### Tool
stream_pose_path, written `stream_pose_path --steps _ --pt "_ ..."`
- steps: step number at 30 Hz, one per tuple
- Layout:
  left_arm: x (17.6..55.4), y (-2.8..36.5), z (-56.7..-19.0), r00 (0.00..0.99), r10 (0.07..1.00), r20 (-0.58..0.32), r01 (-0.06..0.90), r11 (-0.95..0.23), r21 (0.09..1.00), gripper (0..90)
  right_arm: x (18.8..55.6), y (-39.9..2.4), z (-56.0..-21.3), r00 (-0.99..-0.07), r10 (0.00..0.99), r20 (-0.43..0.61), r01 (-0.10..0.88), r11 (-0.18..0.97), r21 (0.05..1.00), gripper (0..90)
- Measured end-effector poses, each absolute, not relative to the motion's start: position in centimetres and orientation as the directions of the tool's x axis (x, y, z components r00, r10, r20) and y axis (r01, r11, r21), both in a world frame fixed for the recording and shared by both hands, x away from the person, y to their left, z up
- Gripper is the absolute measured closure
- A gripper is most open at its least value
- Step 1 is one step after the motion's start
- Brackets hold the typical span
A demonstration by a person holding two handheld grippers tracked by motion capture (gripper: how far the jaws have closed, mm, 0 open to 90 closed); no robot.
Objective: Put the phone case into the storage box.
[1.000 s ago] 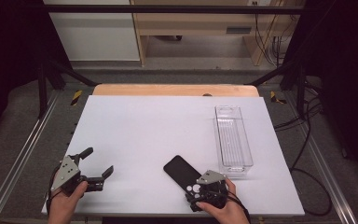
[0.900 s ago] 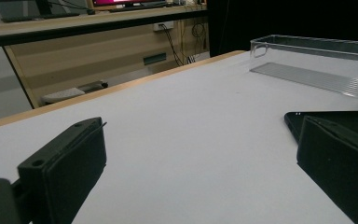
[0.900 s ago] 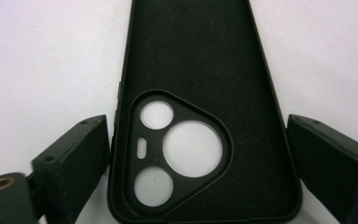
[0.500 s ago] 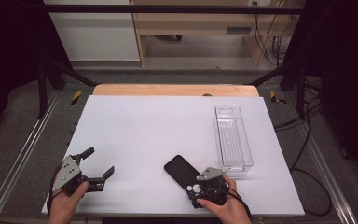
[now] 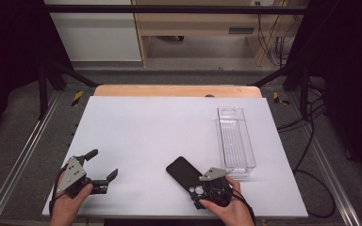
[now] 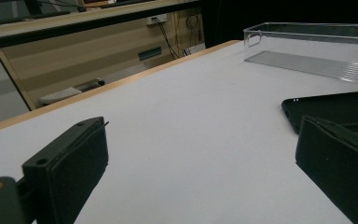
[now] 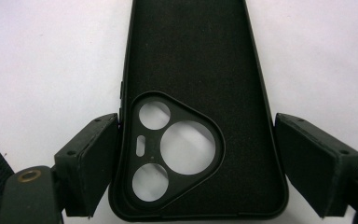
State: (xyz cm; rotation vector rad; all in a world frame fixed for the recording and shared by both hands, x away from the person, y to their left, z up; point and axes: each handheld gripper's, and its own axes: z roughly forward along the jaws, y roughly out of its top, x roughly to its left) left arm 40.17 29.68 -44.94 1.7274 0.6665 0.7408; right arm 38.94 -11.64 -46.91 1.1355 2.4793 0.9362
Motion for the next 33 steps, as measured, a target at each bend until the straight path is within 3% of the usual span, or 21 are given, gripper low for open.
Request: stream_pose_path --steps 16,22,25,33 --pt "39.2 27.3 -45.3 0.674 0.670 0.312 0.006 -0.428 0.904 2.4 39.2 -11.3 -44.8 -0.680 0.732 0.042 0.547 0.468 0.694 17.2" --pt "39.3 23.8 -45.0 0.653 0.631 0.419 -0.057 -0.511 0.858 3.4 40.4 -10.8 -43.3 -0.693 0.719 0.050 0.548 0.480 0.685 17.2" --pt "39.5 21.7 -44.5 0.644 0.569 0.511 -0.104 -0.597 0.795 5.0 41.2 -10.5 -41.8 -0.708 0.705 0.040 0.535 0.499 0.682 17.2" --pt "41.9 16.8 -42.5 0.632 0.514 0.580 -0.239 -0.583 0.777 6.9 43.2 -10.4 -38.4 -0.727 0.686 -0.023 0.517 0.570 0.639 17.2"
